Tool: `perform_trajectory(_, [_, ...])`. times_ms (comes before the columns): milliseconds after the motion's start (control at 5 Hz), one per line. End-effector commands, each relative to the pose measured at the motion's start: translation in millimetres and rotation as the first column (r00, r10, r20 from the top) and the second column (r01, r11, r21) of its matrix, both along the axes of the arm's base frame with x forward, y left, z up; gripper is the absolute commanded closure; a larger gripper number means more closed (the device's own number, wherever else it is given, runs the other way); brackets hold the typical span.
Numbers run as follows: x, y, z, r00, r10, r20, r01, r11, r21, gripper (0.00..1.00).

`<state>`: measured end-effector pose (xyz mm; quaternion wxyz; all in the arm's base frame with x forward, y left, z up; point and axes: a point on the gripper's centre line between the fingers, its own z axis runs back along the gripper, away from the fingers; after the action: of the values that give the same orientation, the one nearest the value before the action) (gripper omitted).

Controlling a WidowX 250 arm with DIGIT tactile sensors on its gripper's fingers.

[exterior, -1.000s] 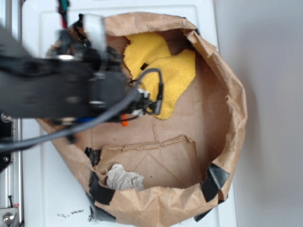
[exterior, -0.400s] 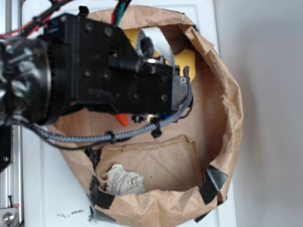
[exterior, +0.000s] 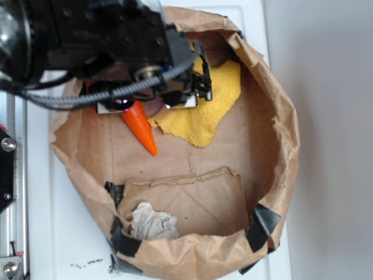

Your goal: Grab the carrot.

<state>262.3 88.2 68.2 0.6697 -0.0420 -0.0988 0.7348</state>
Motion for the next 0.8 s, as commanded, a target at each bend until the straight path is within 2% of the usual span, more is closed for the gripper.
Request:
perform_trajectory(0, [-12.6,25.4,-8.5,0.999,0.023,0.024,-0.025,0.997,0.07,0.0])
perform_trajectory(200, [-20.5,27.4,-17.9,1.0,-0.003,0.017,0.002,0.995,0.098,0.0])
perform_trajectory(600, [-37.2,23.6,-34.7,0.996,-0.079,0.038,0.07,0.979,0.192,0.0])
